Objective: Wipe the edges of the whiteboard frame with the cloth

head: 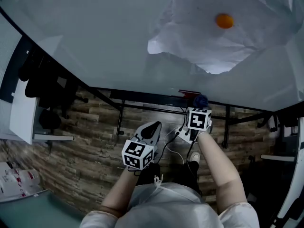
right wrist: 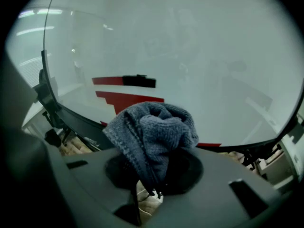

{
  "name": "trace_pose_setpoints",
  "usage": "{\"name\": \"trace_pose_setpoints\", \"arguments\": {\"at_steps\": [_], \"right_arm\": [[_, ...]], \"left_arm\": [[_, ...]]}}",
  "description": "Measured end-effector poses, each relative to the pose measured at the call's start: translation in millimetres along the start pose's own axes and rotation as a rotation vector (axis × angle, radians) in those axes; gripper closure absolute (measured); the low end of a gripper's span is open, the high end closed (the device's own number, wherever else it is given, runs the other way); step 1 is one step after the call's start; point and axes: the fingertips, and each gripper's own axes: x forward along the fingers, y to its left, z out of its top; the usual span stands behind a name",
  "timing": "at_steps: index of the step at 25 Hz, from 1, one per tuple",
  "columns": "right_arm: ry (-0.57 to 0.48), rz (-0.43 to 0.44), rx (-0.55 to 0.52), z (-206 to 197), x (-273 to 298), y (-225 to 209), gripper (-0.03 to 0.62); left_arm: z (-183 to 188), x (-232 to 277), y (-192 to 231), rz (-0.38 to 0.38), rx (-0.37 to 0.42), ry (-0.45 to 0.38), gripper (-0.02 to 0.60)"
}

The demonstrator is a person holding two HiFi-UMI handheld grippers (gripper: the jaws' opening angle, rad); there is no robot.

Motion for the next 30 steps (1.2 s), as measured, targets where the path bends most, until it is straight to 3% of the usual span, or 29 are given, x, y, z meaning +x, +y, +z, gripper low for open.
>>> {"name": "trace_pose_setpoints", "arguments": {"at_steps": [4, 7, 11, 18, 30], "right_arm": [[0.005, -0.035, -0.123, 8.5, -0.7, 15.3, 0.517], [0.003, -0.041, -0.112, 14.9, 1.3, 25.4, 0.517], [-0.006, 0.032, -0.139, 19.8, 2.7, 70.0, 0.517], [0.006, -0.01, -0.11, 21.5, 14.2, 108.3, 0.517], [0.022, 0.136, -0.135, 38.0, 22.5, 215.1, 0.517]], "left_arm": [[0.6, -12.1, 19.5, 0.014, -0.029, -0.011, 0.561], [8.7, -21.7, 30.7, 0.019, -0.021, -0.021, 0.561], [13.6, -42.3, 50.3, 0.031, -0.023, -0.036, 0.561], [18.7, -76.7, 83.9, 0.071, -0.049, -0.068, 0.561], [14.2, -120.4, 142.3, 0.137, -0.099, -0.103, 0.561]]}}
